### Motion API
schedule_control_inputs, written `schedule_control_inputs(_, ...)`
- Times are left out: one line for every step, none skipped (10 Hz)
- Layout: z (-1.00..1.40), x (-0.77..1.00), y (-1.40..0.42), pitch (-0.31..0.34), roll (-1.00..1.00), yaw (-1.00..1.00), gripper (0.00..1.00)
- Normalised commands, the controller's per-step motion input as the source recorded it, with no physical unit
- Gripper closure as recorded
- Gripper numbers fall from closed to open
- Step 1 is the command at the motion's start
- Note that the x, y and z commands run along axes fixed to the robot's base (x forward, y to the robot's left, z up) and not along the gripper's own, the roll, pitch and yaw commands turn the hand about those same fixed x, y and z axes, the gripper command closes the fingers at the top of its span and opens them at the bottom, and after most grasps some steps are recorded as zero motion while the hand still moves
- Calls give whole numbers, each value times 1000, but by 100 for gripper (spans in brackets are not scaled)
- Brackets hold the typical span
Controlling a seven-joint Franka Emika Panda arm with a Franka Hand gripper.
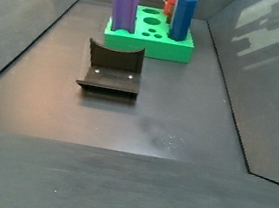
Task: Pick up the square-circle object. Move up. Rotate the square-circle object. Move to above the board. Insert the square-circle object.
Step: Insert the square-circle object.
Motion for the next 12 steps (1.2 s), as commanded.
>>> schedule_control_inputs(-846, 0, -129, -150, 114, -103, 100)
schedule_control_inputs(-834, 0, -137, -177, 141, -57, 100)
schedule_control_inputs(-800, 0, -117, -171, 176, 0, 100)
schedule_control_inputs(-797, -6, -83, -161, 197, 0, 100)
schedule_control_inputs(-829, 0, -49, -151, 179, 0, 100)
schedule_control_inputs(-917, 0, 0, -136, 127, 214, 100)
schedule_control_inputs(-917, -40, 0, -141, 126, 260, 100)
schedule_control_inputs(-914, -60, 0, -137, 151, 257, 100)
schedule_control_inputs(-897, -54, 0, -121, 183, 223, 100)
schedule_control_inputs(-1000, 114, 57, -44, 120, 57, 100)
schedule_control_inputs(-1000, 294, 123, 0, 70, -49, 100)
schedule_control_inputs(-1000, 289, 60, 0, 54, -137, 100)
